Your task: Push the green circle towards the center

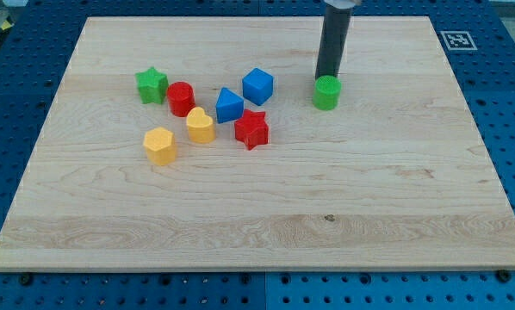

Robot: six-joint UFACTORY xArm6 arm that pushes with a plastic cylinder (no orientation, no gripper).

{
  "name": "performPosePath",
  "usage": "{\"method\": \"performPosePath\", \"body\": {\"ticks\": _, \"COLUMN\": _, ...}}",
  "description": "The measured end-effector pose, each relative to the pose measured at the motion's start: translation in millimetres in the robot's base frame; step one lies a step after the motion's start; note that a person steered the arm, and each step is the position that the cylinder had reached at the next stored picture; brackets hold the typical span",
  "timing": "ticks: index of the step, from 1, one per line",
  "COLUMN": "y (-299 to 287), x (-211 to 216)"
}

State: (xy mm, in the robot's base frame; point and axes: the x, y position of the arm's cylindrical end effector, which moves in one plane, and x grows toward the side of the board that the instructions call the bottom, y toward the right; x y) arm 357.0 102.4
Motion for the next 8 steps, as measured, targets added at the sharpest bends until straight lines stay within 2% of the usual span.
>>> {"method": "performPosePath", "body": {"ticks": 3, "y": 40.9, "x": 88.0}}
{"method": "performPosePath", "body": {"ticks": 4, "y": 43.1, "x": 94.3}}
{"method": "performPosePath", "body": {"ticks": 6, "y": 45.1, "x": 53.8}}
{"method": "performPosePath", "body": {"ticks": 8, "y": 17.2, "x": 75.3}}
